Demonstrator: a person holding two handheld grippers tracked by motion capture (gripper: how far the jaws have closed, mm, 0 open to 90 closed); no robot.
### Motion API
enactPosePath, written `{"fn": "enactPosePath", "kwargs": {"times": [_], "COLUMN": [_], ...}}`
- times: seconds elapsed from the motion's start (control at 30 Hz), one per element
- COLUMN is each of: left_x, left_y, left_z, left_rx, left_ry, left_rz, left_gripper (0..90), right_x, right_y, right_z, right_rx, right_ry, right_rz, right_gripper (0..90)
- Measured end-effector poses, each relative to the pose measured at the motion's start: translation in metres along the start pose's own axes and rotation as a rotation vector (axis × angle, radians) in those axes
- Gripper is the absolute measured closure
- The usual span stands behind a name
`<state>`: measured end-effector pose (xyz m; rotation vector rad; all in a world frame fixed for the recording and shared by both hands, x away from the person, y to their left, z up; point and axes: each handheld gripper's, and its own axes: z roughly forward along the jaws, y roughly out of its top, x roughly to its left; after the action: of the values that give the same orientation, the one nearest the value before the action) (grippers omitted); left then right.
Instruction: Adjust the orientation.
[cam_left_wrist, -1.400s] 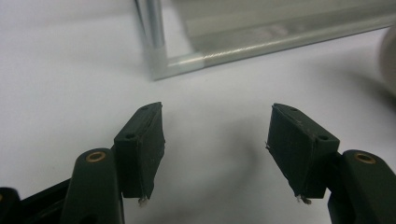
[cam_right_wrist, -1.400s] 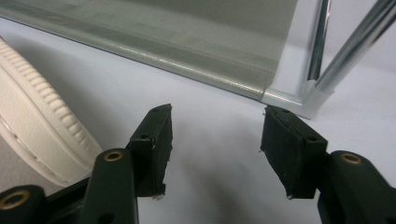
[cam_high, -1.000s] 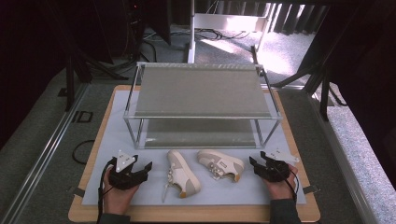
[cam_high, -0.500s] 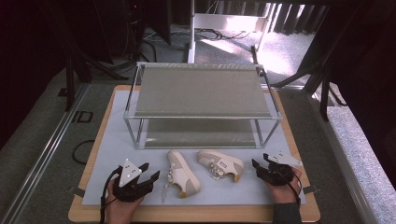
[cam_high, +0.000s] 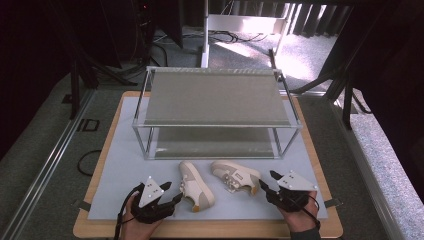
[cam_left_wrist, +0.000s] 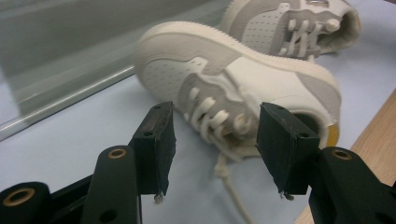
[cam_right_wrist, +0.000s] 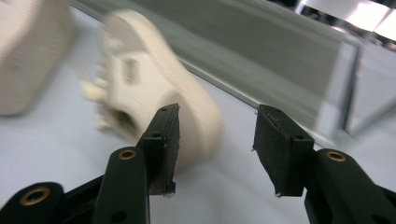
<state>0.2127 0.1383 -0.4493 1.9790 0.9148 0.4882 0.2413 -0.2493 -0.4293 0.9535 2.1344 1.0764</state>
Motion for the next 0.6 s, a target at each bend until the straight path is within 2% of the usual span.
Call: {"fn": "enactPosePath", "kwargs": {"times": [0.07,0.17,0.27,0.47,0.6], "left_x": [-0.003,-0.008,-0.012,-0.011,-0.011], "left_y": [0.002,0.005,0.008,0.011,0.011], "left_z": [0.004,0.009,0.013,0.015,0.015], "left_rx": [0.009,0.020,0.016,0.013,0.010], "left_ry": [-0.005,-0.013,-0.015,-0.026,-0.030], "left_rz": [0.014,0.028,0.037,0.031,0.030], "left_gripper": [46.4,46.4,46.4,46.3,46.4], "right_x": [0.010,0.029,0.050,0.078,0.092], "right_y": [0.008,0.020,0.032,0.046,0.047], "right_z": [0.000,0.003,0.011,0.033,0.048], "right_rx": [-0.020,-0.037,-0.044,-0.029,-0.007], "right_ry": [0.038,0.094,0.174,0.288,0.340], "right_rz": [-0.015,-0.069,-0.120,-0.162,-0.168], "right_gripper": [50.4,52.4,62.0,71.2,74.7]}}
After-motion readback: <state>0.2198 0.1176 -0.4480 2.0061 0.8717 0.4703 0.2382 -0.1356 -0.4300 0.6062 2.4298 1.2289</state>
